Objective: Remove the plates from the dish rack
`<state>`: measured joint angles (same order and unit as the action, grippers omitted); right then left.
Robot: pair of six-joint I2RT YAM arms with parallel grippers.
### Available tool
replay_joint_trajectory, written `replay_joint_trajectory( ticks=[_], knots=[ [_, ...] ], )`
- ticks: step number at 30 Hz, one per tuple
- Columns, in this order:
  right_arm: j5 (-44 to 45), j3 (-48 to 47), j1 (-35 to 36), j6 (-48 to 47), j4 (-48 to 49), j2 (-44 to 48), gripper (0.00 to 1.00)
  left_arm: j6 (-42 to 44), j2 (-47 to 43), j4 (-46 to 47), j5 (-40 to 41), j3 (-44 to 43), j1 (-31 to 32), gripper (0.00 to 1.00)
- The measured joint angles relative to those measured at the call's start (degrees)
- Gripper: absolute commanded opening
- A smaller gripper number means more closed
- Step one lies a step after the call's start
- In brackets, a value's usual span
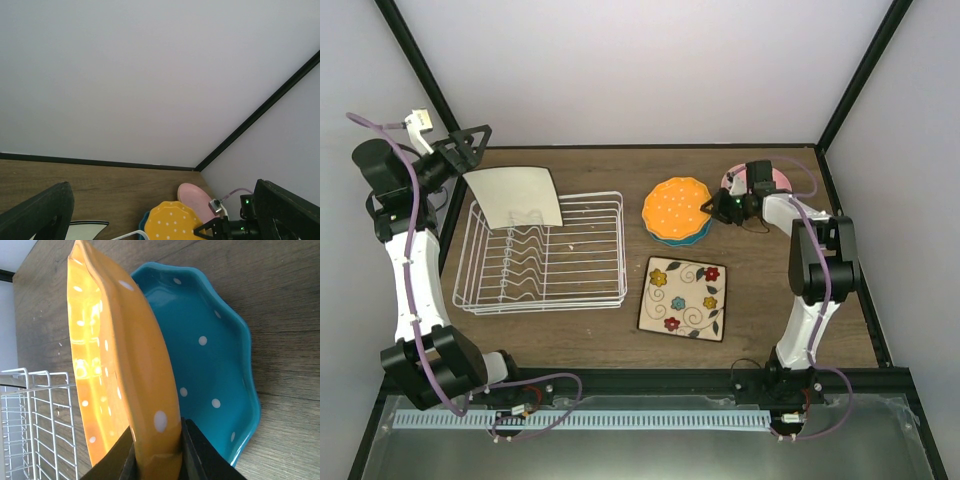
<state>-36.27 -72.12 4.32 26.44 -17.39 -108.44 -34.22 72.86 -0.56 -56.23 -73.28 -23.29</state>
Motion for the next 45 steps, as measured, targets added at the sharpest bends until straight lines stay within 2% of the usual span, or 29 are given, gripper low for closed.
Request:
replay_joint_trajectory(
  ticks=[7,10,14,19,24,45],
  knots=[
    [0.76,0.0,0.0,-0.11,-0.35,-1.14,0.05,0.11,0.0,-0.17,0.0,0.02,0.0,1.0],
    [0.59,-0.04,-0.07,-0.2,-0.35,-1.44,0.15,0.13,0.0,-0.17,0.0,0.07,0.0,1.0],
    [0.24,-0.44,-0.11,-0.35,-0.96,-1.7,0.35,0.15,-0.02,-0.35,0.0,0.44,0.0,1.0],
    [0.46,-3.23,0.0,-2.49,-3.67,-3.19,0.47,0.17,-0.02,-0.39,-0.02,0.66,0.0,1.0],
    [2.03,-4.83,0.22,-4.59,-7.21,-3.61,0.5,0.15,-0.02,-0.33,-0.04,0.87,0.0,1.0],
    [15.93,-14.23,4.46,-10.8,-20.79,-4.98,0.53,0.11,-0.39,-0.31,-1.11,1.51,0.0,1.0]
  ],
)
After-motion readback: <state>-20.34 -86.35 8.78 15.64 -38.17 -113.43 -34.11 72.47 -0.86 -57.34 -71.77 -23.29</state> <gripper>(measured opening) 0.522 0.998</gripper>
